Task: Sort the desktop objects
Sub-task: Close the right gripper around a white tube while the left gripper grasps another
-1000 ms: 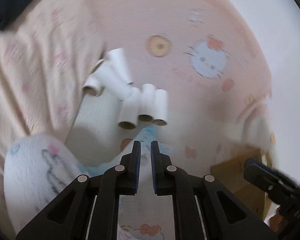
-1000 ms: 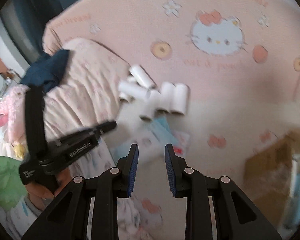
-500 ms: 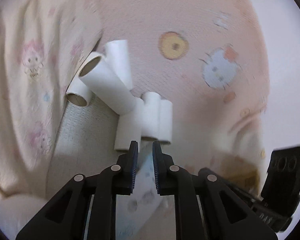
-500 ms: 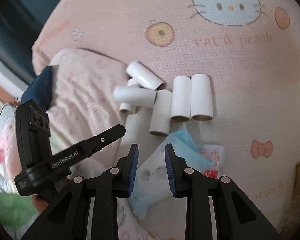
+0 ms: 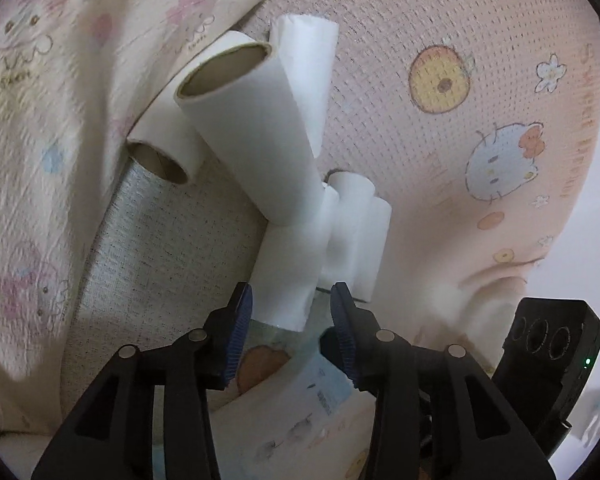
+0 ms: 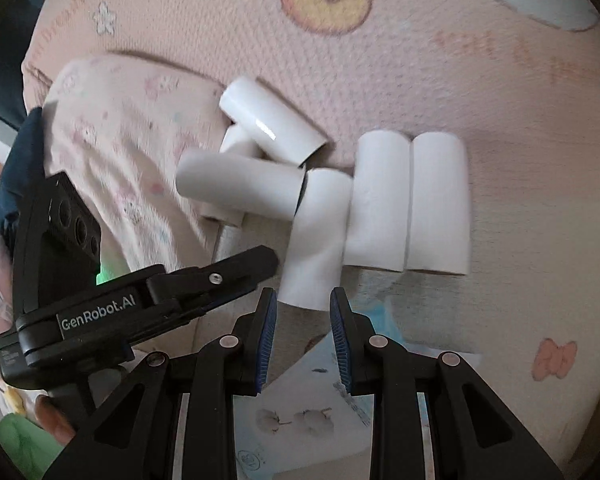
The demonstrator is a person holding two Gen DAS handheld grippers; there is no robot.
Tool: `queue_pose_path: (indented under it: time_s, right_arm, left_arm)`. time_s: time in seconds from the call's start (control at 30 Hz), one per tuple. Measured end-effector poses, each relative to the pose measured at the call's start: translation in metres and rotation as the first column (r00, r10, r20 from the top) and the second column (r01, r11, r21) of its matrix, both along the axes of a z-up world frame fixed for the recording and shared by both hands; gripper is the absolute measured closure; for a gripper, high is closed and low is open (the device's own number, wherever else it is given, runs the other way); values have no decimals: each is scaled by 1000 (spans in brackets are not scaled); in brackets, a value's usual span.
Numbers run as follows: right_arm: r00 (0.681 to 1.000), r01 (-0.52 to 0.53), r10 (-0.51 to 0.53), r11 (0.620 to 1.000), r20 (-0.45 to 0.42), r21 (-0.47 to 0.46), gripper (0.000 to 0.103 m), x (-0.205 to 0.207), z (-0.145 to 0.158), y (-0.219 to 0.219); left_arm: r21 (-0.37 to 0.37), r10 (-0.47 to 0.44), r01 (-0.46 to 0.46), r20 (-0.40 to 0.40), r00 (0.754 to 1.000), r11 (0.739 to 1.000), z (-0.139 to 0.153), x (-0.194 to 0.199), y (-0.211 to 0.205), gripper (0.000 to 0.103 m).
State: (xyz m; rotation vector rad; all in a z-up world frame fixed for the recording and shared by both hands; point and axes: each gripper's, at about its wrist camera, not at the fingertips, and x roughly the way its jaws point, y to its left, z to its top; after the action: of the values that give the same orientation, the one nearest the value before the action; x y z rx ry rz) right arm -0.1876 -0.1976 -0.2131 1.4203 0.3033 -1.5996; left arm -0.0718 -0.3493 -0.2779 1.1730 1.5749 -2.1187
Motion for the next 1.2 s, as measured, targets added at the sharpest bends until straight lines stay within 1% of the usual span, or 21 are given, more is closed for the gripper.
queue_pose_path:
  time_s: [0.03, 0.07, 0.1, 0.17, 0.23, 0.33, 0.4, 0.47, 0.53, 0.67, 0.73, 0.8, 0.87, 0.97, 1.03, 1.1, 1.2]
  right_arm:
    - [1000, 3, -3, 1000, 0, 3, 77, 0, -3, -1]
    - [1000, 2, -2, 1000, 3, 5, 68, 0, -6, -3]
    - [1000, 0, 0, 1000, 10, 2, 56, -1, -9, -4]
    - [1000, 2, -2, 1000, 23, -3, 45, -1, -13, -6]
    - [1000, -4, 4, 1000, 23, -4, 45, -2, -17, -9]
    - [1000, -13, 13, 999, 9, 49, 45, -2, -26, -15]
    - [999, -36, 35, 998, 5, 54, 45, -1, -29, -19]
    - [999, -35, 37, 997, -19, 65, 45, -1, -32, -21]
    - [999, -33, 34, 997, -8, 72, 45, -3, -35, -23]
    - [999, -41, 40, 996, 25, 76, 52, -5, -41, -26]
    - [999, -49, 47, 995, 19, 92, 58, -6, -45, -26]
    - [998, -53, 51, 995, 25, 88, 59, -7, -46, -25]
    - [998, -57, 55, 995, 29, 78, 59, -8, -44, -23]
    - [997, -73, 74, 994, -12, 77, 60, -5, -35, -20]
    - [995, -88, 92, 993, -44, 81, 60, -2, -27, -19]
    - [990, -104, 111, 991, -82, 89, 60, 2, -18, -15]
    - [986, -107, 116, 991, -119, 76, 60, 5, -5, -6]
  left_arm:
    - [-3, 2, -2, 2, 1000, 1000, -1, -2, -1, 57]
    - [0, 7, -7, 3, 1000, 1000, -2, -3, -4, 57]
    - [8, 15, -15, 5, 1000, 1000, -4, -3, -6, 57]
    - [22, 31, -31, 18, 999, 999, -10, -5, -10, 57]
    - [39, 47, -48, 24, 999, 998, -14, -5, -16, 57]
    - [70, 61, -62, 15, 998, 996, -19, -9, -19, 57]
    - [83, 62, -64, 25, 998, 994, -24, -10, -22, 57]
    - [84, 56, -59, 42, 998, 995, -27, -17, -22, 57]
    - [87, 49, -53, 43, 998, 995, -29, -20, -22, 57]
    - [104, 32, -35, 29, 999, 994, -31, -22, -22, 57]
    - [111, 17, -20, 27, 999, 994, -32, -23, -21, 57]
    - [119, -5, 2, 22, 1000, 993, -33, -25, -19, 57]
    - [80, -30, 28, 22, 999, 996, -27, -27, -14, 58]
    - [27, -67, 66, 8, 998, 997, -17, -26, -10, 58]
    - [20, -81, 81, -18, 997, 997, -12, -23, -8, 58]
    - [31, -84, 85, -51, 995, 996, -10, -19, -6, 58]
    - [35, -87, 91, -107, 990, 995, -3, -13, -4, 59]
